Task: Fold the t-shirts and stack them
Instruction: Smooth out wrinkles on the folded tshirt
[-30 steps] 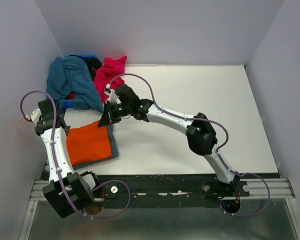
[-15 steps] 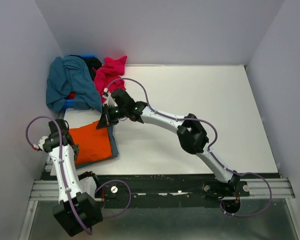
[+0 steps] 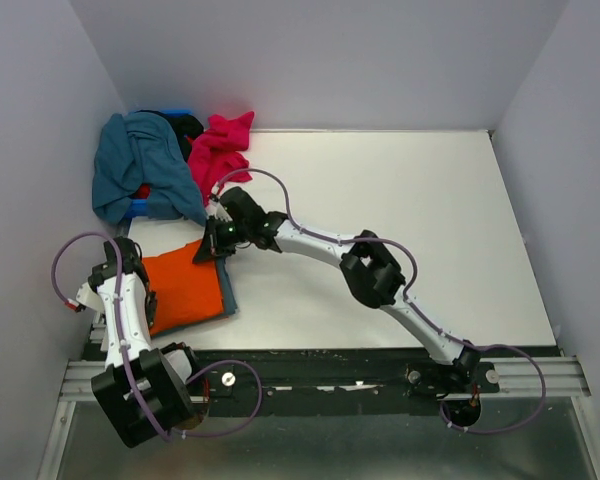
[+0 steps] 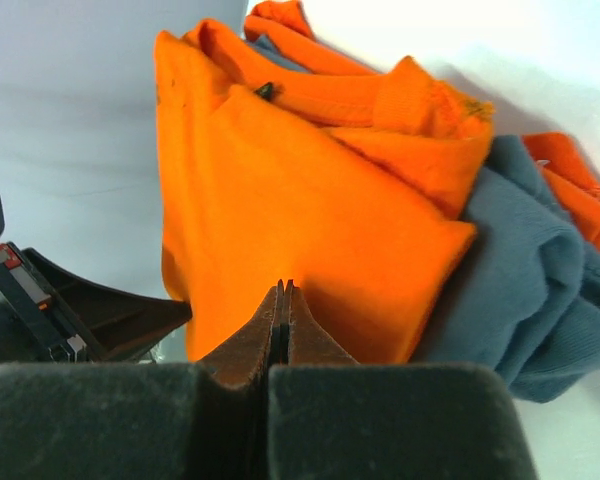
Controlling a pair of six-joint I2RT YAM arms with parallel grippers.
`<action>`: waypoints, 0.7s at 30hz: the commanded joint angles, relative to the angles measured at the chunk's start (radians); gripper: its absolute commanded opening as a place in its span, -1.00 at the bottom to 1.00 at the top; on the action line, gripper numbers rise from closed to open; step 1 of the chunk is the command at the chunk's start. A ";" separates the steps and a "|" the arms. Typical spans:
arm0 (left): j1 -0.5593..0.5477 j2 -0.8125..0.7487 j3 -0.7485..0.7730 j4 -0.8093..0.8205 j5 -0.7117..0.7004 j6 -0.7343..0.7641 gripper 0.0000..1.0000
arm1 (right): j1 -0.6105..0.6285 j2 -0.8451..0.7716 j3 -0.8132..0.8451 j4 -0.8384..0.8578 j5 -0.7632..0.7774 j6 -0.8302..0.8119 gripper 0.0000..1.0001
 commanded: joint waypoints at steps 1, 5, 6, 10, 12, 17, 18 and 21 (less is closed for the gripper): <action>0.004 0.027 -0.011 0.025 -0.048 -0.050 -1.00 | -0.005 0.049 0.008 0.030 0.055 0.067 -0.99; 0.004 0.020 0.024 -0.001 -0.075 -0.035 -1.00 | -0.017 0.069 0.013 0.027 0.042 0.112 -0.99; 0.004 0.015 0.036 -0.008 -0.085 -0.029 -1.00 | -0.022 0.066 0.013 0.027 0.037 0.112 -0.99; 0.004 -0.003 0.142 -0.053 -0.138 0.011 -1.00 | -0.029 -0.001 -0.036 0.033 0.028 0.068 -0.99; 0.003 -0.028 0.188 -0.025 -0.116 0.069 -1.00 | -0.042 -0.077 -0.105 0.062 0.026 0.038 -0.99; -0.023 -0.164 0.135 0.237 0.226 0.221 -1.00 | -0.085 -0.327 -0.373 0.203 0.026 -0.037 -0.99; -0.033 -0.190 0.104 0.298 0.303 0.208 -1.00 | -0.098 -0.378 -0.436 0.237 0.032 -0.043 -0.99; -0.062 -0.239 0.003 0.537 0.585 0.186 -1.00 | -0.160 -0.562 -0.660 0.315 0.054 -0.045 -0.98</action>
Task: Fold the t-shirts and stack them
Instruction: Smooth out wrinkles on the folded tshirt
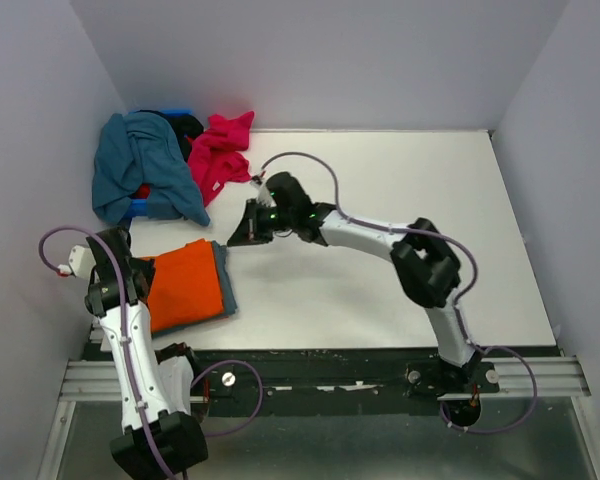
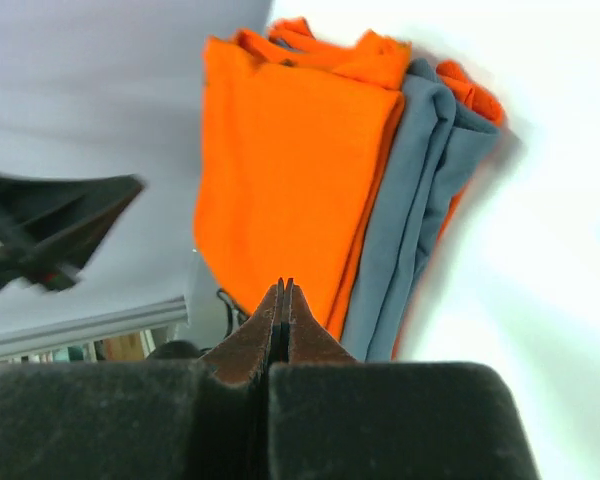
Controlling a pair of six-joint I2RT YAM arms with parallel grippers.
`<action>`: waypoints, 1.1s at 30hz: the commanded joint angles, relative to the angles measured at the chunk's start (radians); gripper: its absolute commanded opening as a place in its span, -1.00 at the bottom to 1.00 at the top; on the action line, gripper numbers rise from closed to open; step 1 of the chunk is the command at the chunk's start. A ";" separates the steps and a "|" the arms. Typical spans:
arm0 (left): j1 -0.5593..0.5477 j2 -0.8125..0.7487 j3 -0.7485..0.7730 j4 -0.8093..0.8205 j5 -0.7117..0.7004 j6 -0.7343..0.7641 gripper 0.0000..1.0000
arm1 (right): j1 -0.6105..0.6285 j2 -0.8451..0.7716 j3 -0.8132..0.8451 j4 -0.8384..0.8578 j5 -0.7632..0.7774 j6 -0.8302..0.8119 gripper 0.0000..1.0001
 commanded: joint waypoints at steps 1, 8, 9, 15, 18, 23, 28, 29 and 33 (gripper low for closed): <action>-0.062 -0.052 -0.138 0.397 0.476 0.017 -1.00 | -0.093 -0.294 -0.259 0.192 0.024 -0.046 -0.98; -0.471 0.086 -0.124 0.637 0.374 0.016 -0.79 | -0.237 -0.667 -0.671 0.228 0.093 -0.119 -0.86; -0.517 0.107 -0.124 0.681 0.365 0.020 -0.71 | -0.259 -0.707 -0.723 0.223 0.102 -0.142 -0.75; -0.786 0.224 -0.103 0.876 0.258 0.183 0.20 | -0.333 -1.038 -0.935 0.013 0.419 -0.269 0.93; -0.873 0.302 -0.103 0.959 0.241 0.228 0.86 | -0.333 -1.226 -1.021 -0.053 0.582 -0.317 1.00; -1.017 0.388 -0.123 1.114 0.175 0.276 0.98 | -0.333 -1.466 -1.139 -0.120 0.776 -0.383 1.00; -1.062 0.408 -0.143 1.169 0.095 0.338 0.98 | -0.333 -1.577 -1.280 -0.047 0.874 -0.394 1.00; -1.062 0.416 -0.153 1.192 0.081 0.367 0.98 | -0.333 -1.584 -1.317 -0.013 0.900 -0.388 1.00; -1.062 0.428 -0.207 1.255 0.038 0.460 0.98 | -0.333 -1.577 -1.397 0.102 0.971 -0.400 0.99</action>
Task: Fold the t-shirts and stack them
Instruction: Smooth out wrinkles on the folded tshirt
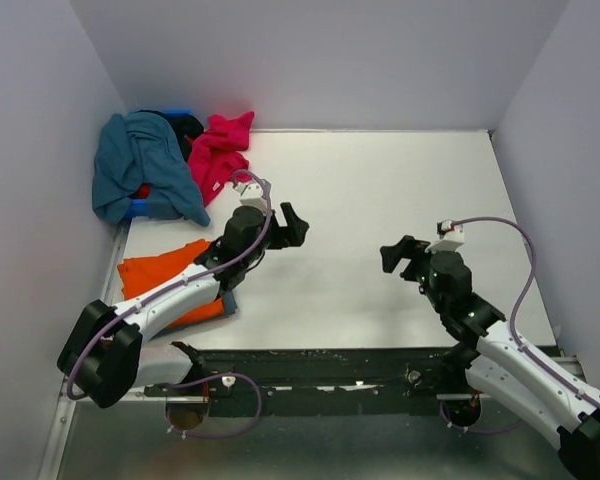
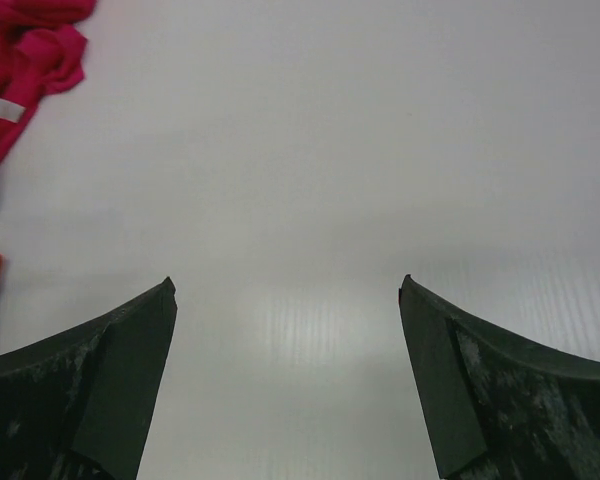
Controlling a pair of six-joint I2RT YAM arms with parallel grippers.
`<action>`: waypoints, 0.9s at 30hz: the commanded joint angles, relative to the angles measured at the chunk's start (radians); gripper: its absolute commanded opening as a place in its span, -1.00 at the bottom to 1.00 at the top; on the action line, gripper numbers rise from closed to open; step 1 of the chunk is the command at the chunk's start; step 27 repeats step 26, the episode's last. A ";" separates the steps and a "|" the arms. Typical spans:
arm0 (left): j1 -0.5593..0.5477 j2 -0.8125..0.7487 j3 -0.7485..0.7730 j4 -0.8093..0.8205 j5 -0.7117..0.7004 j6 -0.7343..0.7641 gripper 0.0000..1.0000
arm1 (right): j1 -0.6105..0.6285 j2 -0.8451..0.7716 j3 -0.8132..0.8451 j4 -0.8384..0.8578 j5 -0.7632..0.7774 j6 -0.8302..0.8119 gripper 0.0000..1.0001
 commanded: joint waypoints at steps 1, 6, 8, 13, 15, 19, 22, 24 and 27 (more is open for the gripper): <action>0.004 0.013 -0.078 0.115 -0.118 0.137 0.98 | 0.003 0.001 -0.040 0.068 0.140 -0.026 0.98; 0.016 -0.047 -0.091 0.123 -0.091 0.140 0.98 | 0.003 0.000 -0.065 0.091 0.149 -0.012 0.98; 0.016 -0.066 -0.114 0.143 -0.085 0.140 0.98 | 0.003 0.000 -0.065 0.091 0.157 -0.011 0.98; 0.018 -0.080 -0.133 0.169 -0.072 0.134 0.98 | 0.003 -0.009 -0.066 0.080 0.155 -0.005 0.98; 0.016 -0.073 -0.134 0.171 -0.069 0.131 0.98 | 0.003 -0.011 -0.068 0.080 0.149 -0.003 0.98; 0.016 -0.058 -0.133 0.177 -0.071 0.121 0.97 | 0.003 -0.008 -0.068 0.080 0.137 -0.003 0.98; 0.016 -0.040 -0.119 0.159 -0.069 0.123 0.96 | 0.003 0.003 -0.063 0.082 0.131 -0.005 0.98; 0.018 -0.015 -0.092 0.110 -0.100 0.109 0.95 | 0.003 0.011 -0.060 0.083 0.131 -0.005 0.98; 0.018 -0.003 -0.075 0.083 -0.112 0.094 0.97 | 0.003 0.020 -0.057 0.085 0.132 -0.005 0.98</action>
